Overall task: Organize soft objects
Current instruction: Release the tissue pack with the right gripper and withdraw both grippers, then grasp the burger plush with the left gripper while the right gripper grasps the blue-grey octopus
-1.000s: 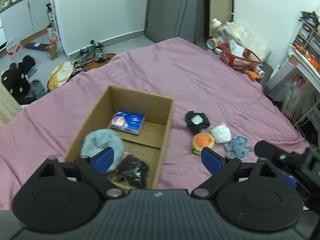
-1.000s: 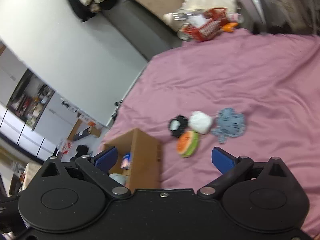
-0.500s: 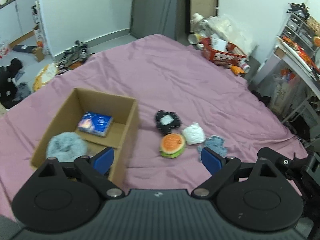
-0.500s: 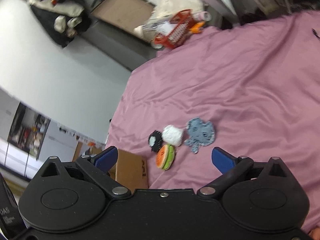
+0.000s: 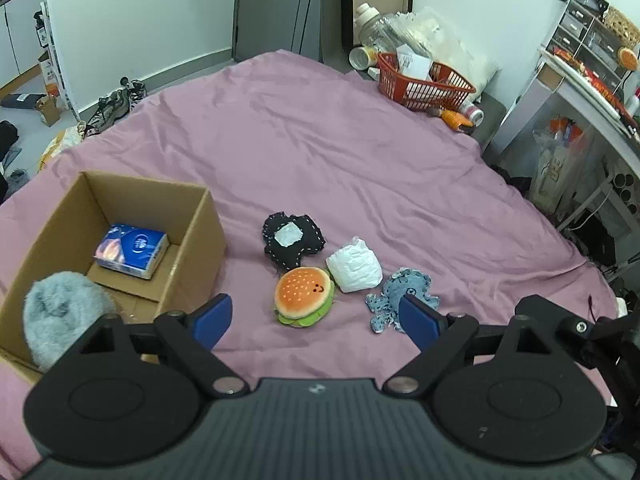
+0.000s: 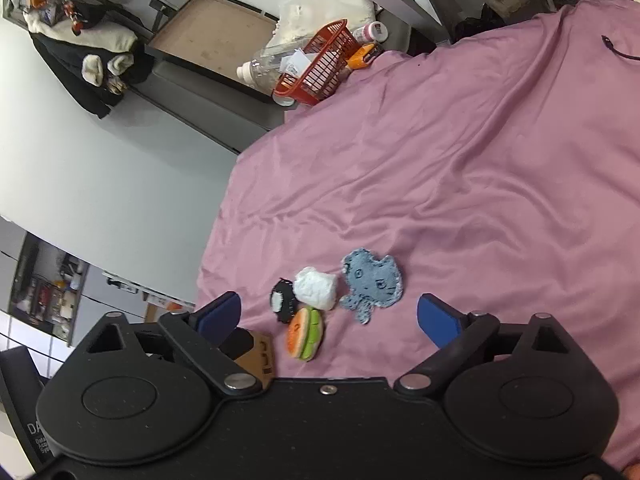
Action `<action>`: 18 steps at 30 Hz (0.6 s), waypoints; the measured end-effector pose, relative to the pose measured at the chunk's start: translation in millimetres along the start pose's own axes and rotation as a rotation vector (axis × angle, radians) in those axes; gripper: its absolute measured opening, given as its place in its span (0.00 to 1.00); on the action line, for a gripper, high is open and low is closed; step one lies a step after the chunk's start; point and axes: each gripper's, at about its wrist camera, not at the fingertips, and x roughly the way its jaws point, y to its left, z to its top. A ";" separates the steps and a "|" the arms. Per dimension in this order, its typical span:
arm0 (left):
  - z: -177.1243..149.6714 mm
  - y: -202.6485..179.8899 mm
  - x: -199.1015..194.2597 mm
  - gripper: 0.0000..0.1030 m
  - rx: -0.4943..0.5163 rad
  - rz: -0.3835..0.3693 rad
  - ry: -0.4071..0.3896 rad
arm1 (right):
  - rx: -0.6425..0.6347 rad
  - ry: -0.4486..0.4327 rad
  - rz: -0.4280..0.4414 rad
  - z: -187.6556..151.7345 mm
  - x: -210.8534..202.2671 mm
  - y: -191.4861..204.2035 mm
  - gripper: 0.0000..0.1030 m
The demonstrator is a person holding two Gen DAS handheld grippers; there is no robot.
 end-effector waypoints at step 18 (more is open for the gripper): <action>-2.9 -4.1 71.7 0.81 0.027 -0.021 0.040 | 0.057 0.035 -0.099 12.8 58.5 -22.2 0.78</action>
